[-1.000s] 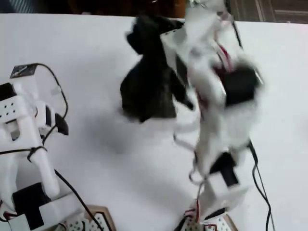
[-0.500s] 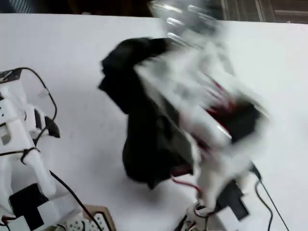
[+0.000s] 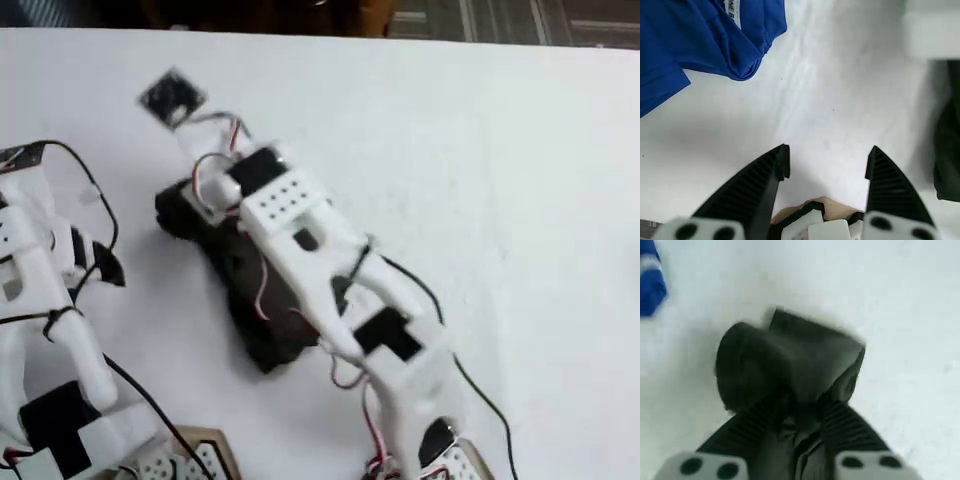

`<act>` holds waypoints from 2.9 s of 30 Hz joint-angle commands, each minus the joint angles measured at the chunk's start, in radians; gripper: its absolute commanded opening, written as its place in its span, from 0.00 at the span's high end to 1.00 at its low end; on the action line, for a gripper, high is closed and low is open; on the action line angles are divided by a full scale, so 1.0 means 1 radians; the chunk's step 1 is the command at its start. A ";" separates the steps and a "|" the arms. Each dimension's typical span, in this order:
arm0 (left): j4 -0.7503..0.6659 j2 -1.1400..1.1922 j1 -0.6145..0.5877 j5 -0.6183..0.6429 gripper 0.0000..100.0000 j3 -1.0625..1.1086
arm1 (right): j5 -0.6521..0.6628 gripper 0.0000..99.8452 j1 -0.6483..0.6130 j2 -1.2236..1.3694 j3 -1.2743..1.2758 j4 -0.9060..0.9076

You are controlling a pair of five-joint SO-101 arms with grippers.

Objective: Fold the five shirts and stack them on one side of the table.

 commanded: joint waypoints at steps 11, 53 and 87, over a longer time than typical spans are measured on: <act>-0.023 -0.048 -0.009 -0.008 0.74 -0.041 | 0.229 0.76 0.177 0.004 -0.493 0.518; -0.037 -0.040 -0.006 -0.008 0.74 -0.030 | 0.485 0.83 0.246 -0.369 0.821 0.077; -0.037 -0.040 -0.006 -0.008 0.74 -0.030 | 0.486 0.80 0.295 -0.366 0.680 0.097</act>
